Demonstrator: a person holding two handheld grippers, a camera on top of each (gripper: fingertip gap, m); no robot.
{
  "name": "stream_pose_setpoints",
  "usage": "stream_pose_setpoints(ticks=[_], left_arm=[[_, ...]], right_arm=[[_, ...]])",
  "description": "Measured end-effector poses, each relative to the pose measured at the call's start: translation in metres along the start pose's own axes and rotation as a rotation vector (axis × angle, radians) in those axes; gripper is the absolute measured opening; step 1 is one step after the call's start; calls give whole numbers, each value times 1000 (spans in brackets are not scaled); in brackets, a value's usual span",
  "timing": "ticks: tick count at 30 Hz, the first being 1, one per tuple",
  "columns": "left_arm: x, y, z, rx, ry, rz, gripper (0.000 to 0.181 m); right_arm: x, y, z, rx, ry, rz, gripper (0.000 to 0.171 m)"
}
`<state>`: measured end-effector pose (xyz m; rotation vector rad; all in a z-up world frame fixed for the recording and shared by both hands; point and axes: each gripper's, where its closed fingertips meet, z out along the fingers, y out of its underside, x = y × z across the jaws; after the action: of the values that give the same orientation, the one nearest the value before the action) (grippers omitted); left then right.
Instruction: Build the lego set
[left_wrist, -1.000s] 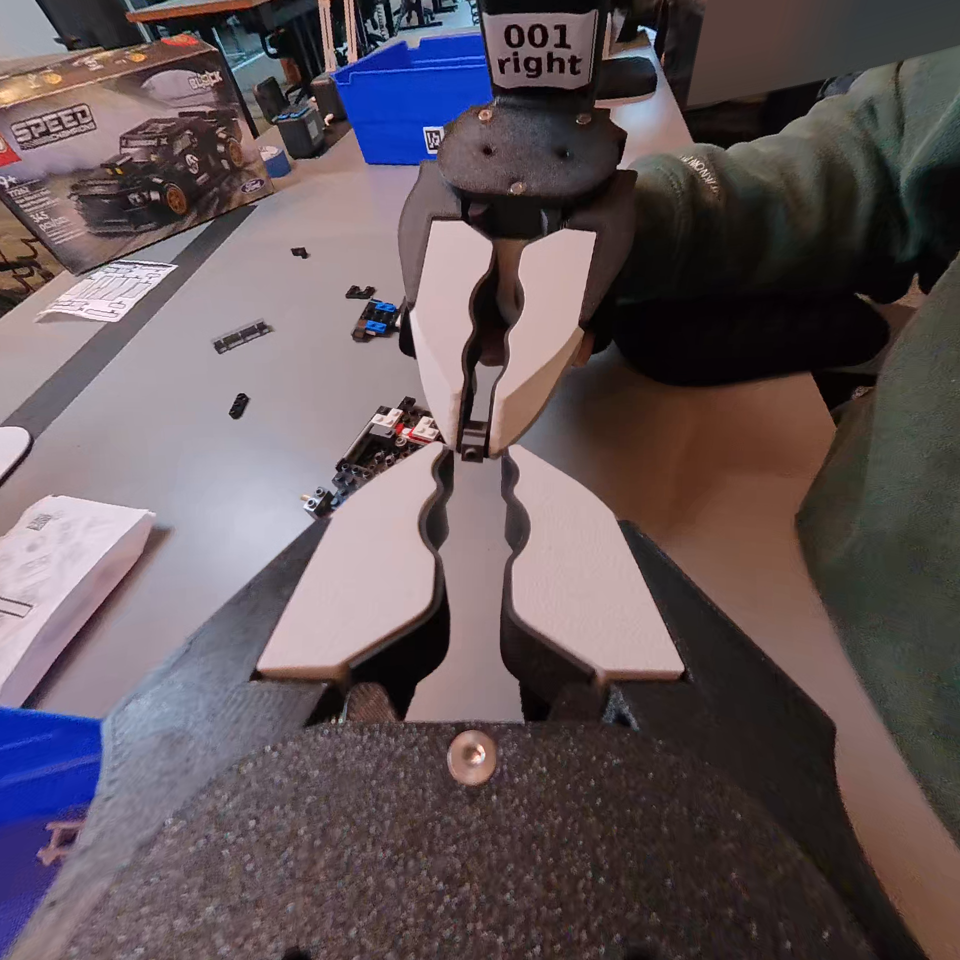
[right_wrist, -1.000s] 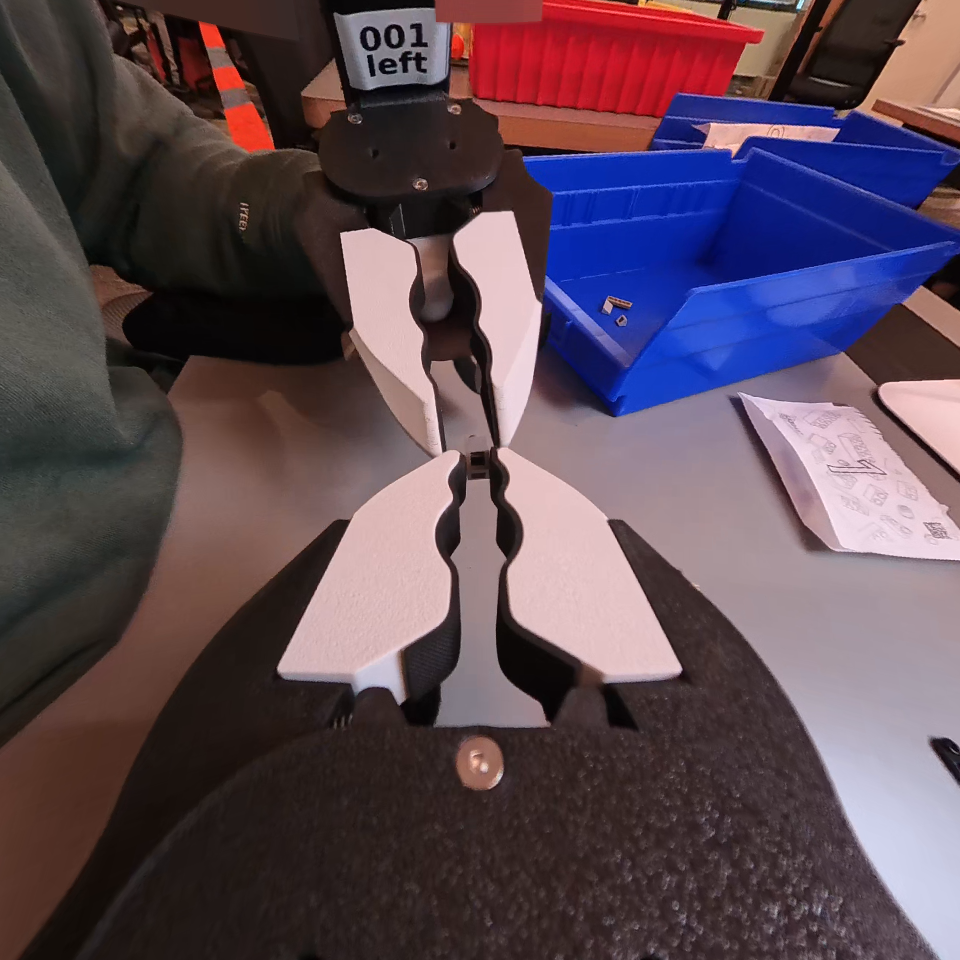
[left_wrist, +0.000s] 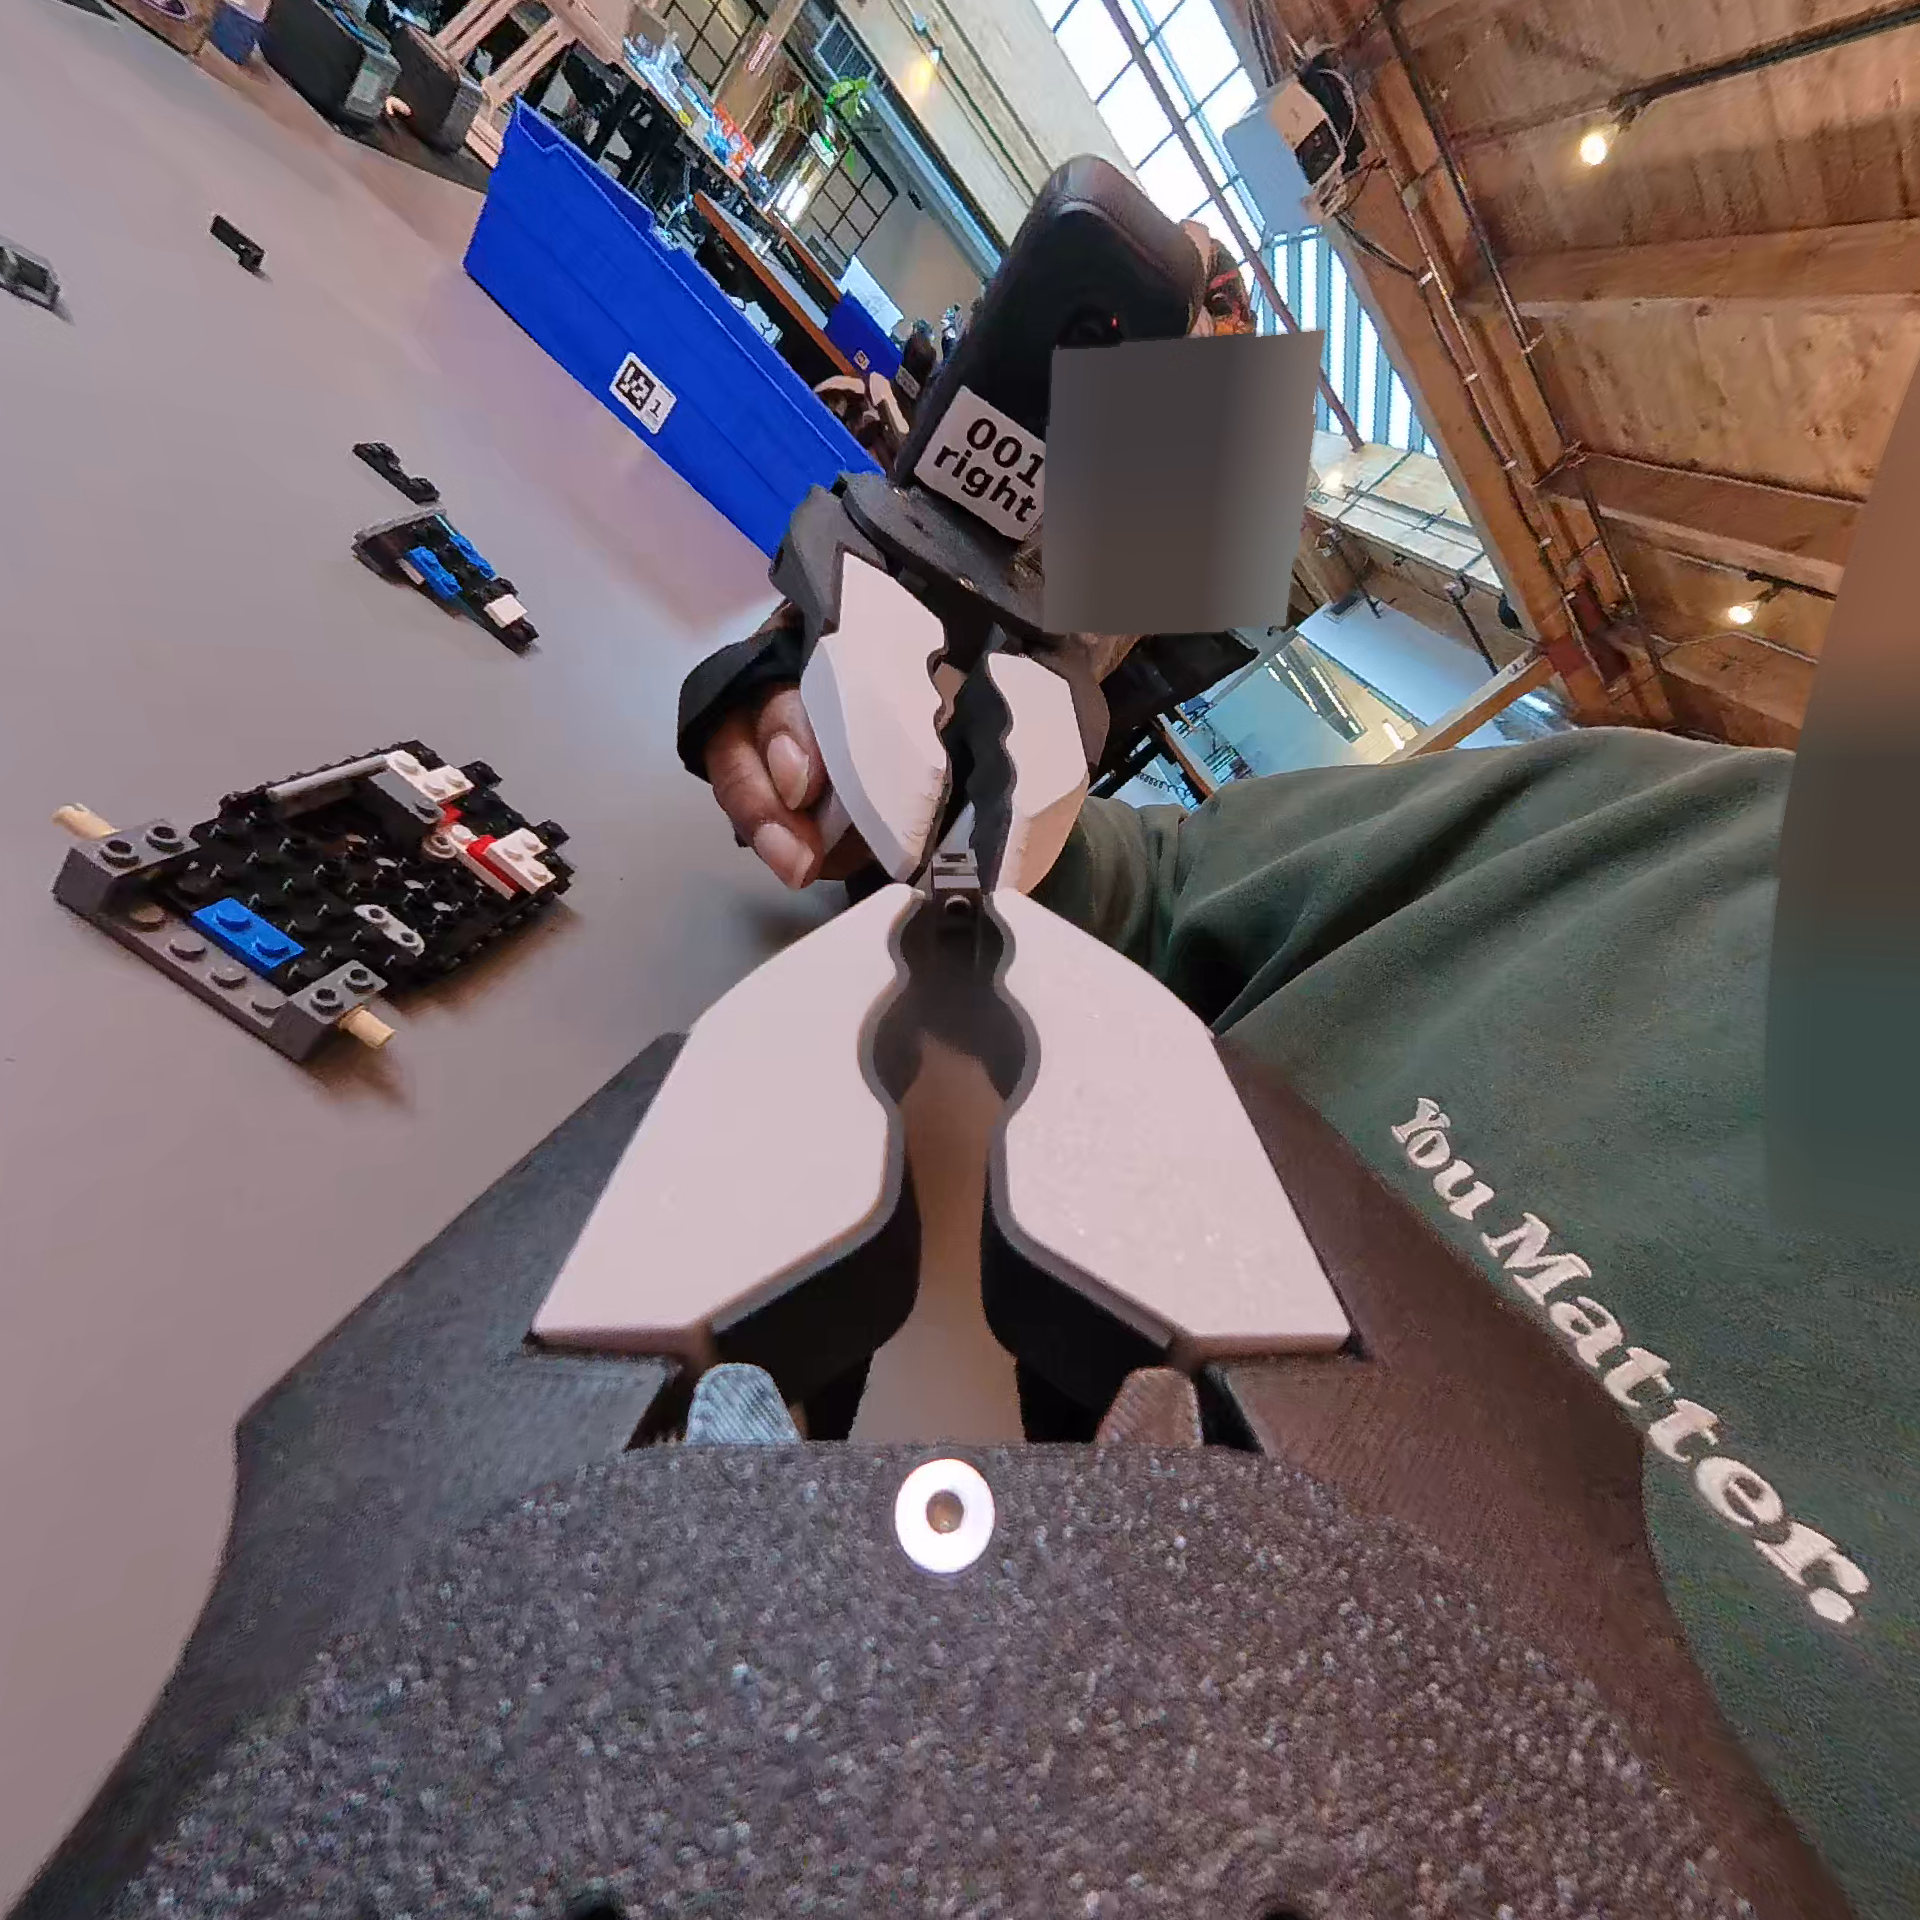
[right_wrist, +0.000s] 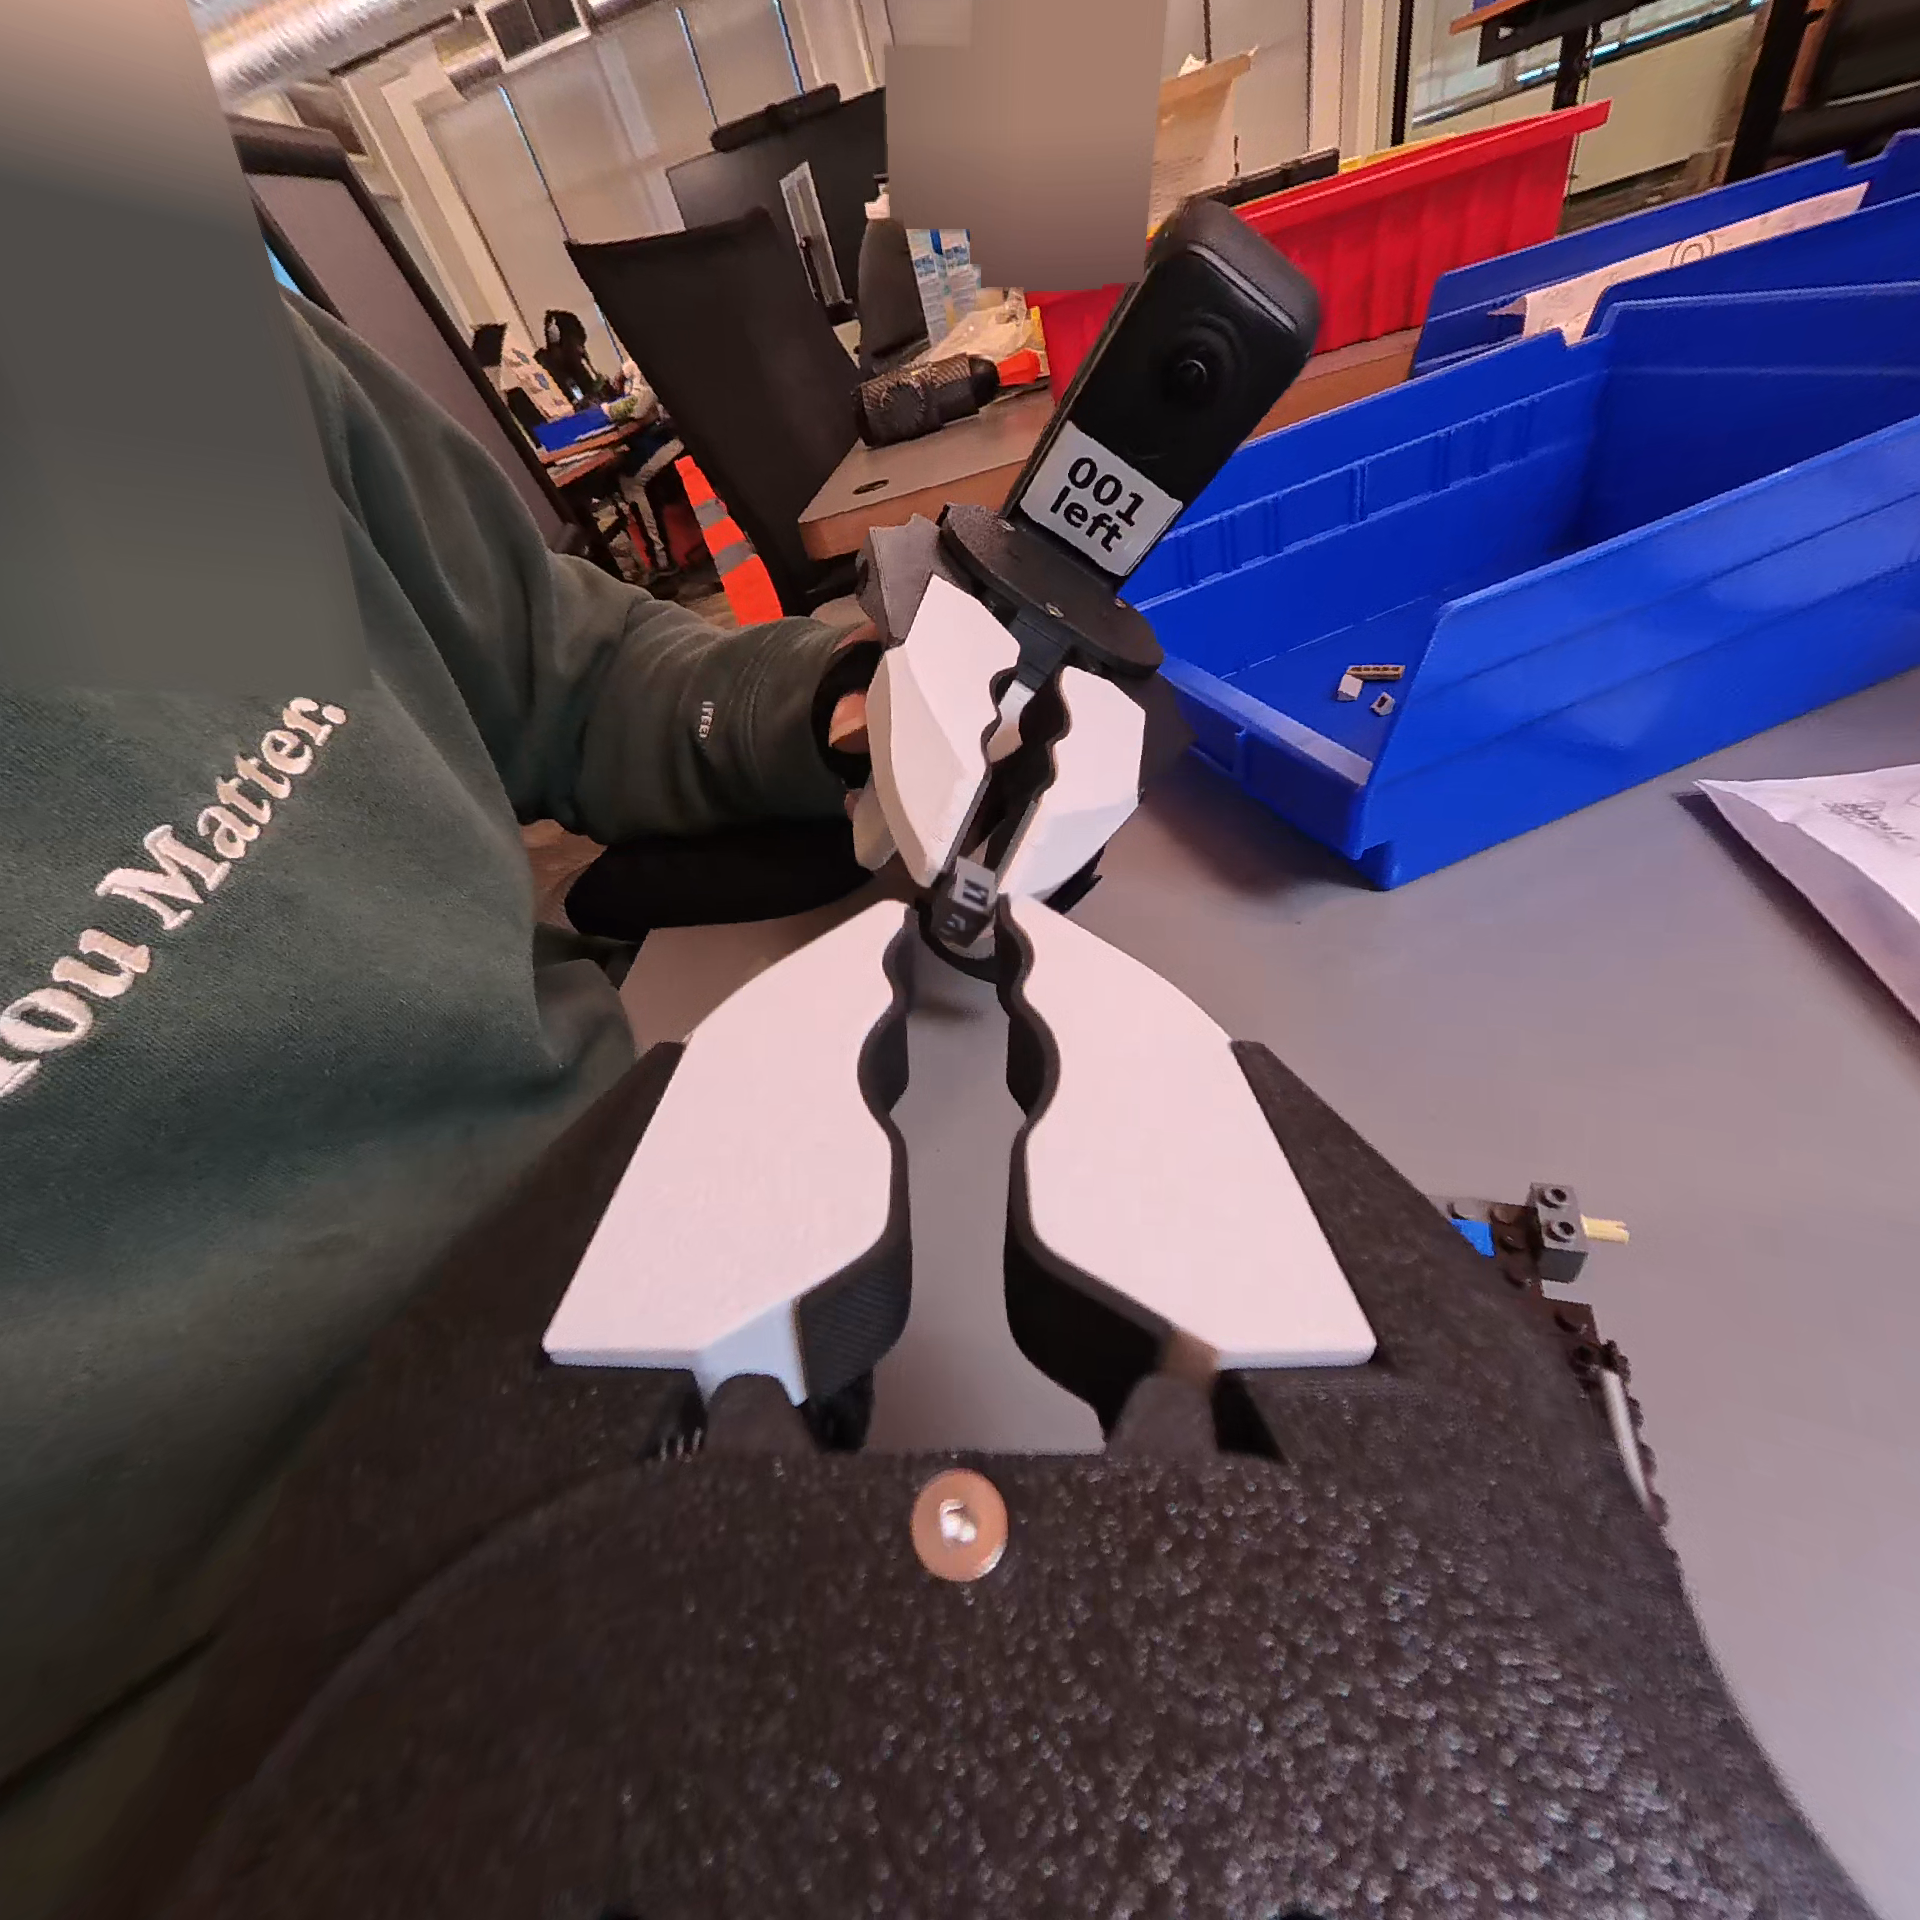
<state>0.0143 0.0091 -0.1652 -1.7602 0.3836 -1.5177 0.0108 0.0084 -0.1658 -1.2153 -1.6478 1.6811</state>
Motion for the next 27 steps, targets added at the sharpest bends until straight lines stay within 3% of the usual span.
stream_pose_setpoints(ticks=[9,12,14,18,20,23,27], left_arm=[[1,-3,0,-5,-95,154,7],[-2,-36,-35,160,-132,160,7],[-11,-49,-59,165,-256,248,8],[-59,-73,-117,80,-883,557,8],[-81,-66,-139,8,-1056,515,8],[-100,-47,-136,-81,-1066,419,33],[-110,-32,-118,-182,-1035,468,46]], right_arm=[[2,-5,-1,3,12,-2,8],[16,-9,-25,18,75,-15,8],[21,-16,-33,56,104,-10,8],[25,-5,-19,28,120,-13,8],[22,1,-11,3,91,-16,8],[19,8,-3,-32,74,-25,9],[18,14,1,-60,76,-31,9]])
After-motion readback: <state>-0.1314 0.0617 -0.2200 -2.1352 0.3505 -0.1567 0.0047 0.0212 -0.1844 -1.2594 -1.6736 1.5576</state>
